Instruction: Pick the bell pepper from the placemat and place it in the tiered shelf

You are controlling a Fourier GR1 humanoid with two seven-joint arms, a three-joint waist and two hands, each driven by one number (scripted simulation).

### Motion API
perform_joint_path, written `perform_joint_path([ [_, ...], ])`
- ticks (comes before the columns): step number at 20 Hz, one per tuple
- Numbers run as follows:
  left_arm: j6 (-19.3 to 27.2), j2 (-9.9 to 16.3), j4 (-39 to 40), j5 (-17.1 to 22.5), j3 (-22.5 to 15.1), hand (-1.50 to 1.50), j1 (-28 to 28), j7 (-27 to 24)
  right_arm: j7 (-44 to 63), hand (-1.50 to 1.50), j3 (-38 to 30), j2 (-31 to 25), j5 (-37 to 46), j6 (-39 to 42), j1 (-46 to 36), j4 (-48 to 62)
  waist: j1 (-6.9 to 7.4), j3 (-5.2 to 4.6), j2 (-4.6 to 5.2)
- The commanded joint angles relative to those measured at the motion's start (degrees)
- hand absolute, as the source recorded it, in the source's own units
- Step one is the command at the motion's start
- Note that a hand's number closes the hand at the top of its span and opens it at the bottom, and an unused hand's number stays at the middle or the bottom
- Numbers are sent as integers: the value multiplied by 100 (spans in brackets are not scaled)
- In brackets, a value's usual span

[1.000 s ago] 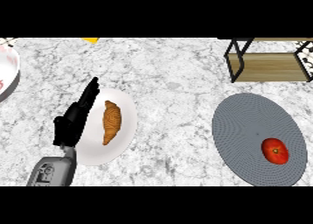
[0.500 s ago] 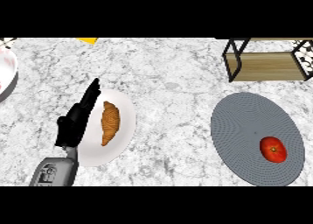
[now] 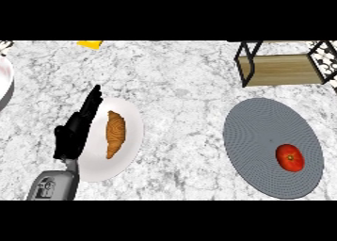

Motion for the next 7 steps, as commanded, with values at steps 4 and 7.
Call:
perform_joint_path([
  [4,31,-39,-243,-48,-92,0,1,195,-455,-150,-792,-1089,-650,1504,1424,273,42,8,22],
  [7,-68,84,-424,25,-25,0,169,244,-757,-150,-1425,-1088,-1031,2003,2394,72,-54,7,-13],
])
